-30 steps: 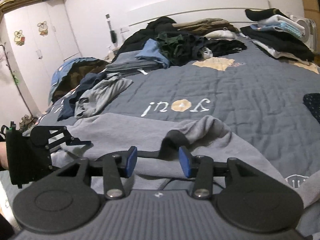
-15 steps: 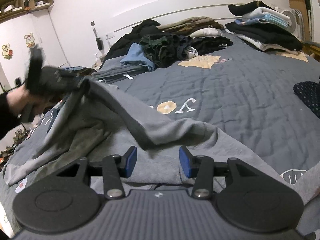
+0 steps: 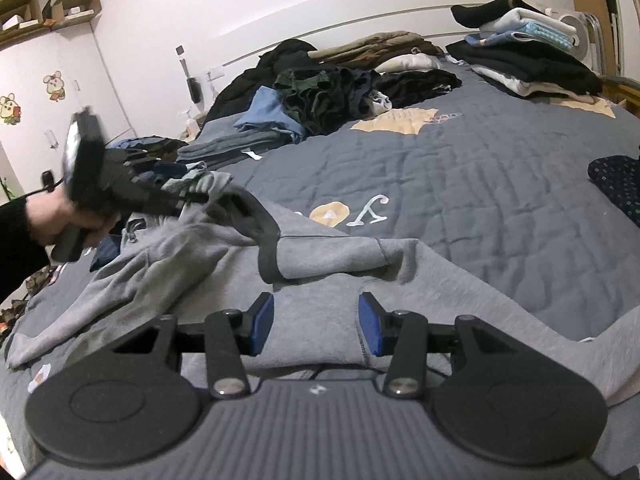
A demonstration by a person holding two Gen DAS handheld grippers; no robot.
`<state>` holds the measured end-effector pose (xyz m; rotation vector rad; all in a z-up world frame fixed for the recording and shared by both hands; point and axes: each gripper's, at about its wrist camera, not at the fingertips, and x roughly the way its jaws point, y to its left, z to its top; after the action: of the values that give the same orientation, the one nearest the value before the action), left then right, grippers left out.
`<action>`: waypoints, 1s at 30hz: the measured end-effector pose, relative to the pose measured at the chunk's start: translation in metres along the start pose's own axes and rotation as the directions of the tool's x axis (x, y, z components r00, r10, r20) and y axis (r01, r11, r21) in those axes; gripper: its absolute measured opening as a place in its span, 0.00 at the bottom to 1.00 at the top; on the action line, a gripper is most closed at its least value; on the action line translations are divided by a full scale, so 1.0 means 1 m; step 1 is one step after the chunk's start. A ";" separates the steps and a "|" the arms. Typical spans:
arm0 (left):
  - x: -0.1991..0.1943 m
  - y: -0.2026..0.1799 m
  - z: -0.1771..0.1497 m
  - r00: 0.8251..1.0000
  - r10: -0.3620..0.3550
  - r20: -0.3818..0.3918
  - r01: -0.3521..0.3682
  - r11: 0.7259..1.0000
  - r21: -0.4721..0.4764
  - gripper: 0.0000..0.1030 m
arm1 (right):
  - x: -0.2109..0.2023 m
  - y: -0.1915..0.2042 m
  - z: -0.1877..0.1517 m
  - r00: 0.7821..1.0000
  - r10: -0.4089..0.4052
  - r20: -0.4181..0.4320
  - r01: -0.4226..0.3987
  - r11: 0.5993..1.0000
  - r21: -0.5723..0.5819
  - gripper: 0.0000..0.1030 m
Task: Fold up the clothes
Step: 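Fold the sleeve across the sweatshirt body with the left tool and release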
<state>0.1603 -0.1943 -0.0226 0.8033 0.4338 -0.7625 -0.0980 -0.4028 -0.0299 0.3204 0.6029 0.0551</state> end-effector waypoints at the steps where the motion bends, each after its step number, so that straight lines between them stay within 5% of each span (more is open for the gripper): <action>1: -0.009 -0.011 -0.001 0.999 -0.041 0.011 0.041 0.999 0.023 0.61 | 0.000 0.001 0.000 1.000 0.008 -0.001 -0.008 1.000 -0.001 0.44; 6: -0.020 -0.064 0.002 0.976 -0.212 0.043 0.211 0.977 0.028 0.61 | -0.003 0.007 0.002 1.000 0.030 0.003 -0.030 1.000 -0.008 0.44; 13: 0.015 -0.121 0.010 0.981 -0.194 -0.012 0.192 0.957 0.219 0.61 | -0.002 0.004 0.000 1.000 0.027 -0.008 -0.027 1.000 -0.009 0.44; 15: 0.028 -0.126 0.016 0.988 -0.152 -0.022 0.152 0.946 0.286 0.47 | -0.002 0.002 0.000 1.000 0.024 -0.007 -0.024 1.000 -0.002 0.44; 16: 0.035 -0.125 0.021 0.990 -0.135 -0.032 0.138 0.943 0.304 0.21 | -0.001 0.003 0.000 1.000 0.026 -0.008 -0.026 1.000 -0.003 0.44; 17: 0.042 -0.118 0.029 0.992 -0.122 -0.042 0.129 0.948 0.290 0.09 | -0.002 0.003 0.000 1.000 0.028 -0.008 -0.028 1.000 -0.005 0.44; 20: 0.061 -0.093 0.062 0.998 -0.070 -0.008 0.069 0.967 0.244 0.07 | -0.002 0.005 0.000 0.999 0.044 -0.006 -0.044 0.999 -0.012 0.44; 26: 0.098 -0.072 0.125 0.993 0.103 0.055 -0.106 0.993 0.051 0.12 | 0.002 -0.003 0.001 1.000 0.031 -0.002 -0.031 0.999 0.010 0.44; 28: 0.107 -0.067 0.139 0.988 0.150 0.043 -0.148 0.988 -0.035 0.34 | 0.003 -0.005 0.000 1.000 0.020 -0.006 -0.020 1.000 0.014 0.44; 29: 0.108 -0.068 0.140 0.990 0.141 0.014 -0.141 0.989 -0.035 0.55 | 0.003 -0.005 0.000 1.000 0.020 -0.005 -0.020 1.000 0.014 0.44; 30: 0.108 -0.070 0.140 0.991 0.130 -0.011 -0.130 0.991 -0.028 0.61 | 0.003 -0.005 0.000 1.000 0.019 -0.005 -0.019 1.000 0.014 0.44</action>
<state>0.1887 -0.3820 -0.0338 0.8000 0.3953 -0.6303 -0.0962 -0.4072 -0.0331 0.3396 0.6051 0.0701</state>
